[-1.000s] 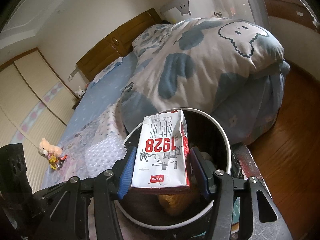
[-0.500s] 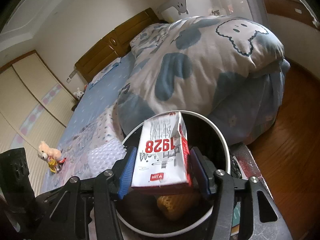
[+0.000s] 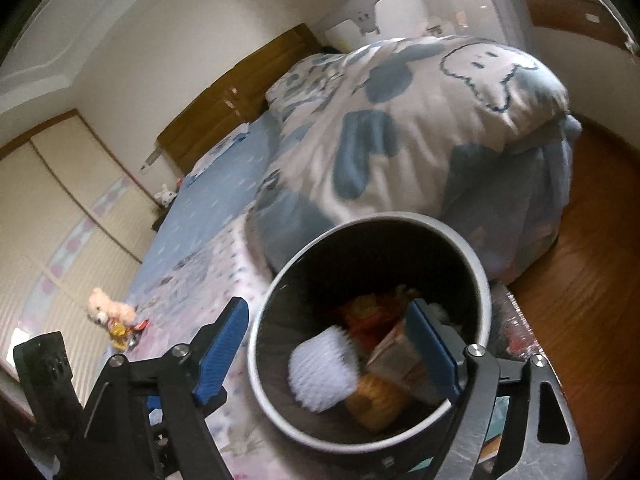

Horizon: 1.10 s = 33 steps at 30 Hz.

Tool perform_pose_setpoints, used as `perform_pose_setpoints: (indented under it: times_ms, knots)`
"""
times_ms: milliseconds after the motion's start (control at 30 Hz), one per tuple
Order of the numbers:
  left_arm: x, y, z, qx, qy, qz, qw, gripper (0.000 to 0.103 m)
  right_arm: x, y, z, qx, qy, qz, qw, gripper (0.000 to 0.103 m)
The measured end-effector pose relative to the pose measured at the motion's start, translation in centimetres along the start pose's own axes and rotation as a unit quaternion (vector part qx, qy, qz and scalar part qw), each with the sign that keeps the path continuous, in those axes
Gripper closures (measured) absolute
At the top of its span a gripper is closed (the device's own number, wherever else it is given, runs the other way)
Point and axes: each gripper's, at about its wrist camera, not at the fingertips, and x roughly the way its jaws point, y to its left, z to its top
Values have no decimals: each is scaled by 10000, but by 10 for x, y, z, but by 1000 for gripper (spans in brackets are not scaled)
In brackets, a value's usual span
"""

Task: Collect trash
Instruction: 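Move both open tools back toward the snack bags on the bed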

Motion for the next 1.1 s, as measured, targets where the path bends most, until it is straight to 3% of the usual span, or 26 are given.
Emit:
perform_pose_setpoints:
  times_ms: [433,800,1100]
  knots:
    - [-42,126,-46,-1142,-133,637,9913,41,38,95,-51,-661,562,621,9943,20]
    - [-66,193,-66,-1656,-283,1053,9801,41,66,174,-89,-1365,730,1156,9812,20]
    - [-80,250,-73,-2016,-339,1413,9686,41,103,217,-108,-1659,1005,1353,9716,20]
